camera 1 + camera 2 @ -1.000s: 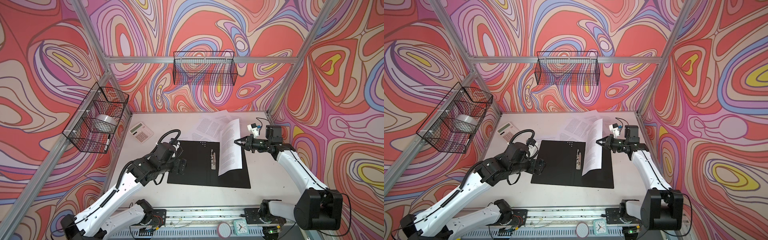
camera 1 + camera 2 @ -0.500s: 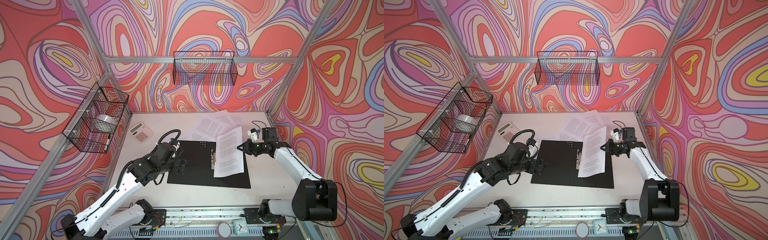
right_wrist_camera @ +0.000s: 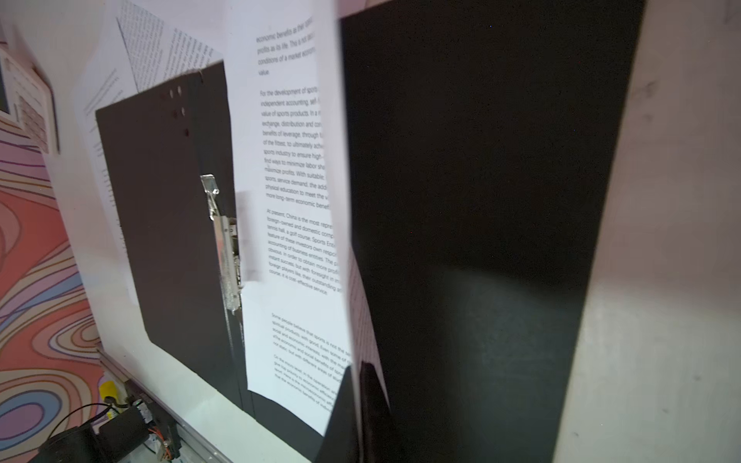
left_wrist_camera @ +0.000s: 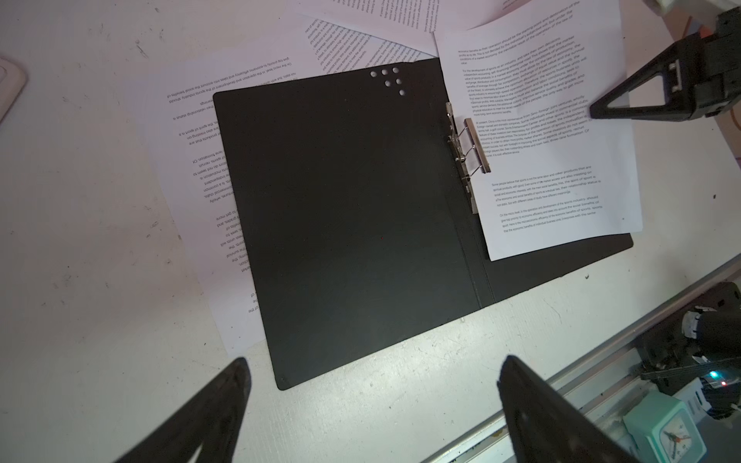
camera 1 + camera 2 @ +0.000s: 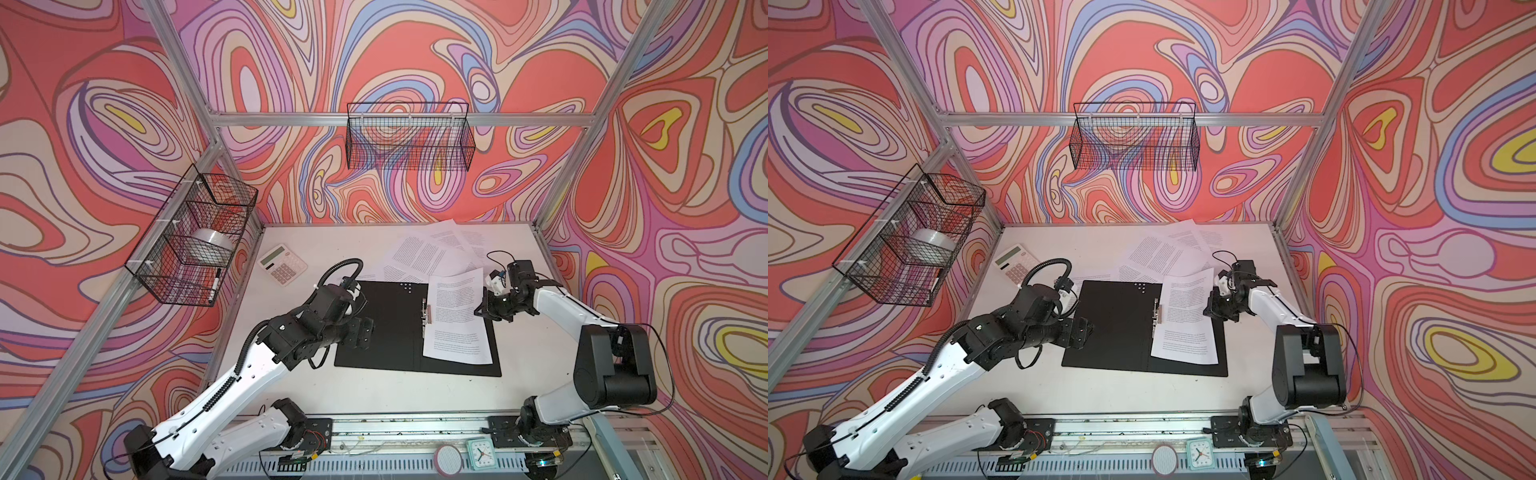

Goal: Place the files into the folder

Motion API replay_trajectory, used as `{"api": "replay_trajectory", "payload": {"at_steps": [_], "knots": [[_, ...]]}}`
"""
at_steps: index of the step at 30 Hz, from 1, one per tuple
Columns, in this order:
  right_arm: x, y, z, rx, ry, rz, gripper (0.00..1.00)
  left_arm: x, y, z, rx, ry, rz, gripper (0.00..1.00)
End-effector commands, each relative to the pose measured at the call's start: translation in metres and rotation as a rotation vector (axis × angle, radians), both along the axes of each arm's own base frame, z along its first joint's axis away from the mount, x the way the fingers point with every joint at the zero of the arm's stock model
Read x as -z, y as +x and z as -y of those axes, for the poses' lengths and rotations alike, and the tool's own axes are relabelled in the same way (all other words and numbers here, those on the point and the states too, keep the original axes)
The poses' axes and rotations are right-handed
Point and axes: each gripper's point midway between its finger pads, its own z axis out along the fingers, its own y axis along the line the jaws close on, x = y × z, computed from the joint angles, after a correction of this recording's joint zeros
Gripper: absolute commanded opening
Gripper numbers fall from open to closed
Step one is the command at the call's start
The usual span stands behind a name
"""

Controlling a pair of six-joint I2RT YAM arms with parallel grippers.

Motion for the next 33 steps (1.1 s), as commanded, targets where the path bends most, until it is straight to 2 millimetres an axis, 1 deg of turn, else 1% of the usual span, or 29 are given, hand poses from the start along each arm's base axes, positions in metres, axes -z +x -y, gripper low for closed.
{"api": "replay_trajectory", "payload": {"at_steps": [1,4,7,9,12,14,17,20,24,33], "knots": [[-0.008,0.006,0.009,-0.039,-0.105,0.053,0.00,0.010,-0.004,-0.006,0.001,0.034,-0.029,0.97],[-0.014,0.011,0.008,-0.075,-0.166,0.094,0.00,0.011,-0.003,-0.005,0.002,0.035,-0.033,0.97],[-0.011,0.014,0.004,-0.135,-0.222,0.080,0.00,0.011,-0.003,-0.005,0.003,0.036,-0.034,0.97],[-0.010,0.018,0.002,-0.144,-0.222,0.081,0.00,0.011,-0.004,-0.005,0.004,0.035,-0.033,0.97],[-0.005,0.021,0.008,-0.156,-0.267,0.088,0.00,0.010,-0.004,-0.005,0.003,0.034,-0.031,0.97],[0.001,0.020,0.010,-0.178,-0.287,0.077,0.00,0.010,-0.004,-0.005,0.002,0.033,-0.031,0.97],[0.004,0.020,0.011,-0.207,-0.332,0.078,0.00,0.011,-0.004,-0.005,0.002,0.031,-0.033,0.97],[0.005,0.017,0.015,-0.255,-0.409,0.077,0.00,0.011,-0.004,-0.005,0.003,0.033,-0.034,0.97],[0.002,0.016,0.018,-0.269,-0.458,0.087,0.00,0.010,-0.003,-0.005,0.003,0.032,-0.032,0.97],[0.002,0.010,0.019,-0.286,-0.485,0.061,0.00,0.011,-0.003,-0.006,0.000,0.035,-0.034,0.97]]}}
